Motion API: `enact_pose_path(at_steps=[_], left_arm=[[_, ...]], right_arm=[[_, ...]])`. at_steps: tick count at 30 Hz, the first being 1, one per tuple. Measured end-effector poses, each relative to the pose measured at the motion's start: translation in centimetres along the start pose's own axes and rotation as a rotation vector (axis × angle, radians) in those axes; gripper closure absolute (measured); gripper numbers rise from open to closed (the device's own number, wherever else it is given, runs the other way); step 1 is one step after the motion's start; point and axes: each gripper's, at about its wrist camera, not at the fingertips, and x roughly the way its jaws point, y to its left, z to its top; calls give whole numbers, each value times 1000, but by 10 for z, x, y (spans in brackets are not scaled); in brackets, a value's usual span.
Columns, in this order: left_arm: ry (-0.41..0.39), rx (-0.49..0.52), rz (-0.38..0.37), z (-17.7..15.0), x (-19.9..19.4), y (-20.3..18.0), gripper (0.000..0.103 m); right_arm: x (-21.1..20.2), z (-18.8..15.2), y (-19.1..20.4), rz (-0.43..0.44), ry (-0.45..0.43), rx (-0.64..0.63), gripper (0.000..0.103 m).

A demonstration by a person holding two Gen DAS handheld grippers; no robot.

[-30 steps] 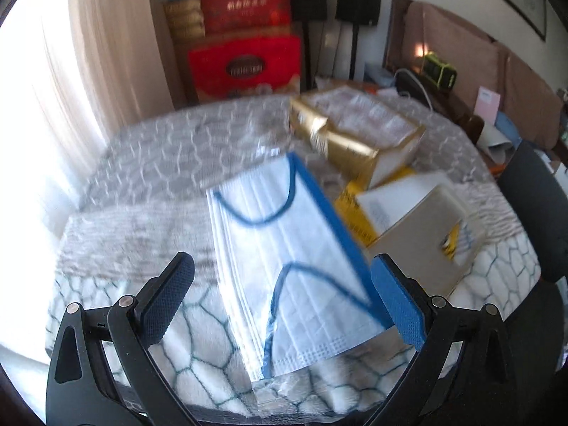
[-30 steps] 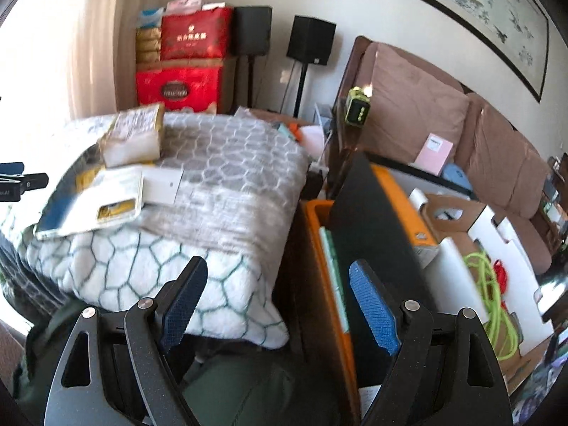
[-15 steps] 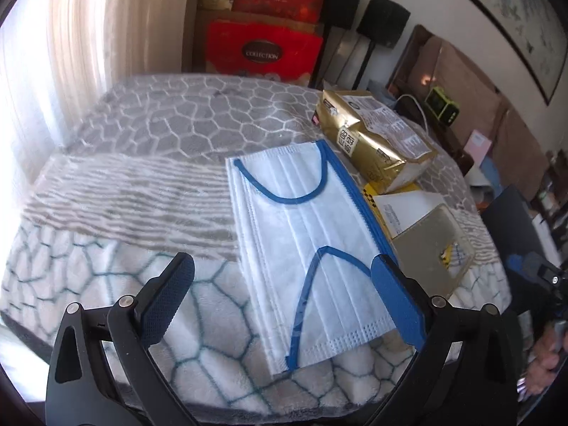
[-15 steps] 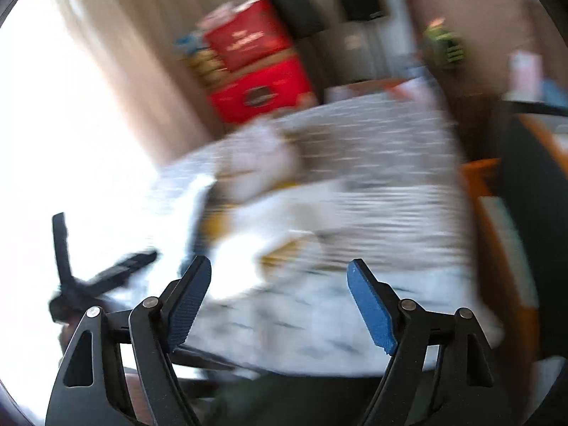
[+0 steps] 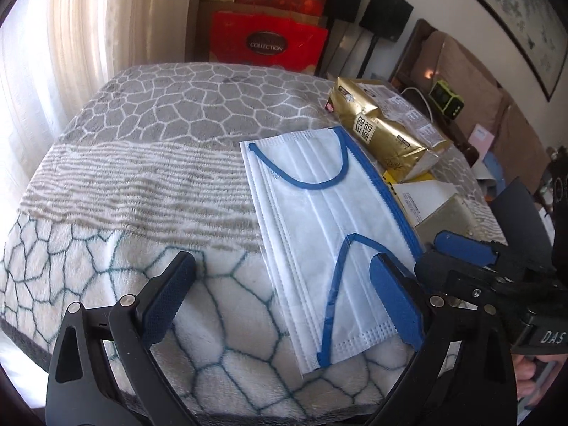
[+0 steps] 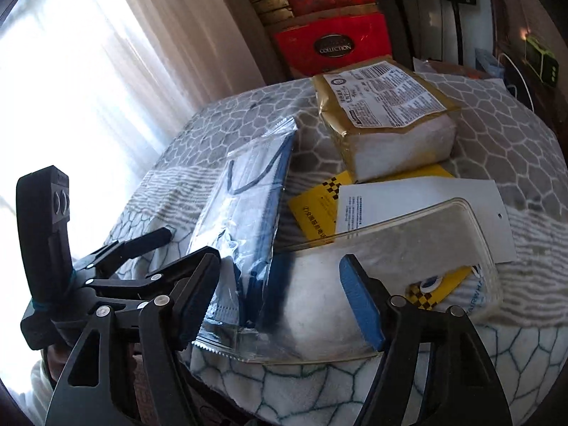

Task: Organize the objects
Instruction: 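Grasp the clear plastic bag on the blanket with the right gripper, then lift the clear plastic bag off the blanket with the right gripper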

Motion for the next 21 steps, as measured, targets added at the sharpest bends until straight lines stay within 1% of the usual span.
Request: enact_pose_path(at_steps=[1,2,4,5,6,7,9,11,15,18,21], left_arm=[[-1,4,2,0,0,0,5],[-1,6,4,0,-1,-1,5],[-2,14,11,-1,0,-2,5],[-3,21,15,-1,0,-3,5],[-2,30,19,-2,0,-4,5],[0,43,22,-2,0,-5,5],[4,63,24,-3,-1,-7,5],[7,58,20,-3,-3,-6,5],[3,32,1,1,-9,-5,5],[-13,46,-4,5,-15,-7,5],[-28,60,-20,7,-22,-11,5]], right_arm=[[-1,-2,0,-11,-2,-9,44],[-1,-4,1,-24,-4,-22,48],[0,-9,4,-49,-11,-60,66],[1,-9,4,-54,-11,-71,72],[3,-11,6,-58,-8,-81,87],[3,-11,6,-59,-4,-87,97],[3,-12,11,-75,-17,-108,100],[0,-13,13,-91,-32,-112,101],[-20,-12,7,-56,-106,-46,103],[-42,-13,-6,-44,-153,12,103],[-62,-20,-24,-36,-174,72,103]])
